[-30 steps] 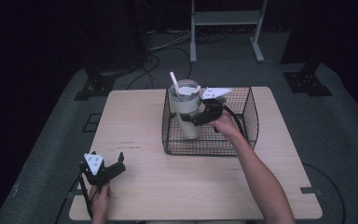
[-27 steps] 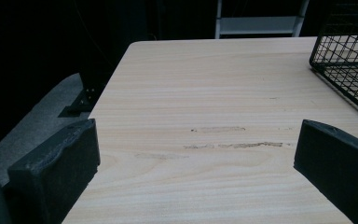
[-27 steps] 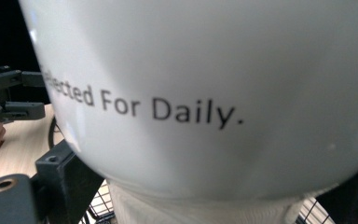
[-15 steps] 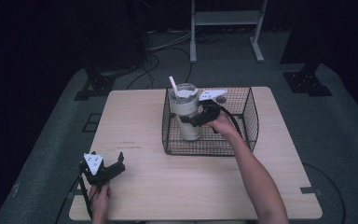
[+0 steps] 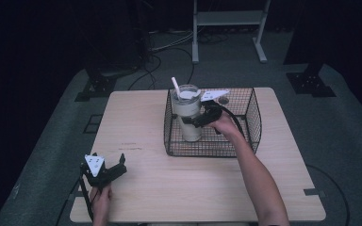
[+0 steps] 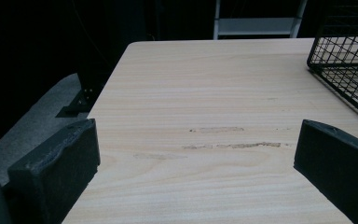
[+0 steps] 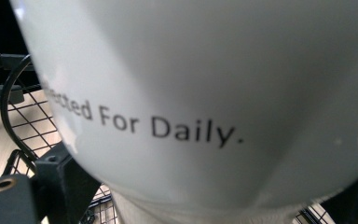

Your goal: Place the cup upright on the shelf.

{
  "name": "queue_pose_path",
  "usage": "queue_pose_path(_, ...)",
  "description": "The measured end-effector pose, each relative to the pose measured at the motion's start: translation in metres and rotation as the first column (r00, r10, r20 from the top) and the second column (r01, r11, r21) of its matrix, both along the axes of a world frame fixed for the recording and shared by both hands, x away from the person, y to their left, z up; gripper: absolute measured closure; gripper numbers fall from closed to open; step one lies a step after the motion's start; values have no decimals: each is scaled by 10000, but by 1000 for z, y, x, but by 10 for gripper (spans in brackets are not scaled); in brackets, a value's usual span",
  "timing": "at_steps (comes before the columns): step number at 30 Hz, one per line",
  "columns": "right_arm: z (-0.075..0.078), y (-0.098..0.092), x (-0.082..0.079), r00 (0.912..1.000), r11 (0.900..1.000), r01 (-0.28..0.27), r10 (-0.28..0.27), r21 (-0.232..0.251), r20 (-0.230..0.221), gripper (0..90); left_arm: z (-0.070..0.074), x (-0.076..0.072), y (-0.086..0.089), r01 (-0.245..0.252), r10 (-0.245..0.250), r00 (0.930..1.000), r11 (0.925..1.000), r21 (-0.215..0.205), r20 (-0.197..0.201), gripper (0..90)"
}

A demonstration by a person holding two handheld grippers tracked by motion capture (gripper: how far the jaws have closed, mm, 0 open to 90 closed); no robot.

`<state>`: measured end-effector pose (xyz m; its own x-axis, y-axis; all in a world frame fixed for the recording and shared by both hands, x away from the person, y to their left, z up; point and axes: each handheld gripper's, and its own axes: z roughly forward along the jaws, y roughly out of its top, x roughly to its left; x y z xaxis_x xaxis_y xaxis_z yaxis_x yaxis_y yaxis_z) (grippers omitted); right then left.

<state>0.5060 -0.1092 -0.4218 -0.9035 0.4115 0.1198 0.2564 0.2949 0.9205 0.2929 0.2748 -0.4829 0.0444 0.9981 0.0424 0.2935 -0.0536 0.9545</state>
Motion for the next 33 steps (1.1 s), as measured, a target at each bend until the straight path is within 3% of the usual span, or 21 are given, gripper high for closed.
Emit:
queue_pose_path(11, -1, -10, -2, 9997, 9993, -249, 251, -289, 60, 69, 0, 0, -1, 27, -27, 10000, 10000, 79, 5, 0)
queue_pose_path(33, -2, -16, -8, 9992, 9987, -334, 341, -375, 188, 68, 0, 0, -2, 9, -10, 10000, 9999, 111, 32, 0)
